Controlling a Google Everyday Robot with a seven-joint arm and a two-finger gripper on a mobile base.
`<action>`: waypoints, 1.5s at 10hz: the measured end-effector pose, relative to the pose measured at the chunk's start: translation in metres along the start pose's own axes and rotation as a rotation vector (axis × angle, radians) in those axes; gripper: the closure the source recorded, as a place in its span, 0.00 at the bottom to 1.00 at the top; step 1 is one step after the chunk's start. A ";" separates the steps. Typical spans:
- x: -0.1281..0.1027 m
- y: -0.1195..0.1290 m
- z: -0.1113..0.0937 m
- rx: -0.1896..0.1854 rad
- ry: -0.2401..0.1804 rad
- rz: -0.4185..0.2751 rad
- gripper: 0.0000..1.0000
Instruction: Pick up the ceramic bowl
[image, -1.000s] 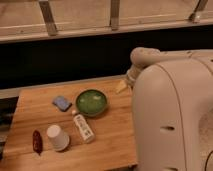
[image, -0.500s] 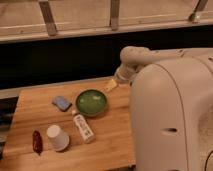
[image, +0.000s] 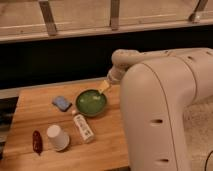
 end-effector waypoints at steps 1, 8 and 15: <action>0.000 0.000 0.000 0.000 0.001 0.000 0.20; 0.003 0.005 0.056 -0.057 0.100 0.003 0.20; 0.013 0.029 0.111 -0.127 0.224 0.011 0.20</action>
